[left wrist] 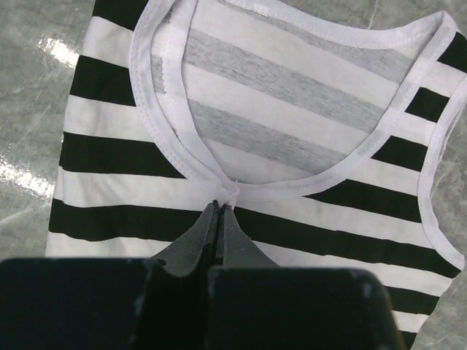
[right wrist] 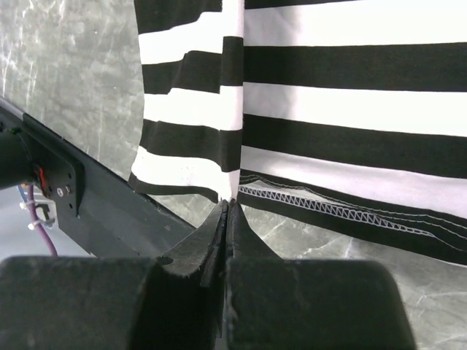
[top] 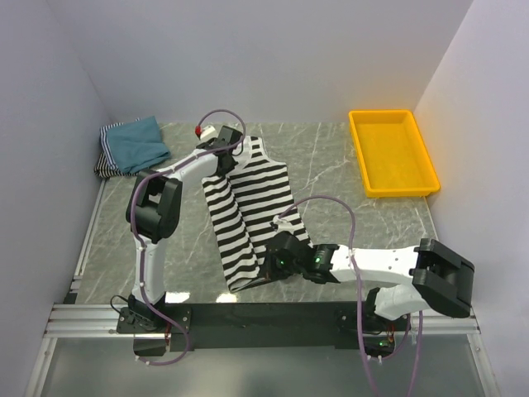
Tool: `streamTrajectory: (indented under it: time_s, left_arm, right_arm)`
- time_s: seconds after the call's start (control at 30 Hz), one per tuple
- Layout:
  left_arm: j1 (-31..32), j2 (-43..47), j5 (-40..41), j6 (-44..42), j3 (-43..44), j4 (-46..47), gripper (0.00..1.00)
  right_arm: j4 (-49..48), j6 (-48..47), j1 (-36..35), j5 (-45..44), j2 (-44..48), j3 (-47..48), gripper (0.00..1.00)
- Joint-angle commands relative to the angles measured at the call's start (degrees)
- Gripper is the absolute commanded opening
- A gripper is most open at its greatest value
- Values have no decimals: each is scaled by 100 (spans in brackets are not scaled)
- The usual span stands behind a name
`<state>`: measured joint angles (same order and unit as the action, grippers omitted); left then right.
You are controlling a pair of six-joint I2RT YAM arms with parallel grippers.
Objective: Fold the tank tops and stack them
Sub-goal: Fold the tank top
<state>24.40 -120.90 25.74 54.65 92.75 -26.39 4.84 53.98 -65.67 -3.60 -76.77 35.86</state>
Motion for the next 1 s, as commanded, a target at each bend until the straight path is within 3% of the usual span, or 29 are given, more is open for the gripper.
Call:
streamTrajectory:
  time_s: [0.0, 0.1, 0.13, 0.23, 0.4, 0.5, 0.7, 0.97]
  left_arm:
    - [3, -56, -51, -209, 183, 204, 1]
    - [-6, 233, -323, -375, -237, 686, 21]
    - [3, 338, -393, -420, -344, 862, 32]
    - [3, 637, -736, -657, -355, 1128, 44]
    - [56, 892, -1157, -886, -283, 1171, 47]
    - [117, 806, -1753, -1035, -31, 1347, 46]
    - [512, -90, -2134, -1307, 1172, 1215, 46]
    - [1004, -1233, -2196, -1624, 1992, 1628, 47]
  right_arm:
    - [-212, 78, 28, -124, -48, -61, 0]
    - [-71, 113, 2, -308, 179, -122, 14]
    - [51, 131, 1, -369, 285, -140, 27]
    - [419, 174, 19, -668, 759, -167, 42]
    - [1333, 525, 133, -1607, 1559, -289, 47]
    - [1844, 816, 605, -1846, 2147, -587, 48]
    - [2609, 1203, 1301, -2137, 3194, -975, 51]
    - [2847, 1677, 1697, -2102, 3283, -1256, 51]
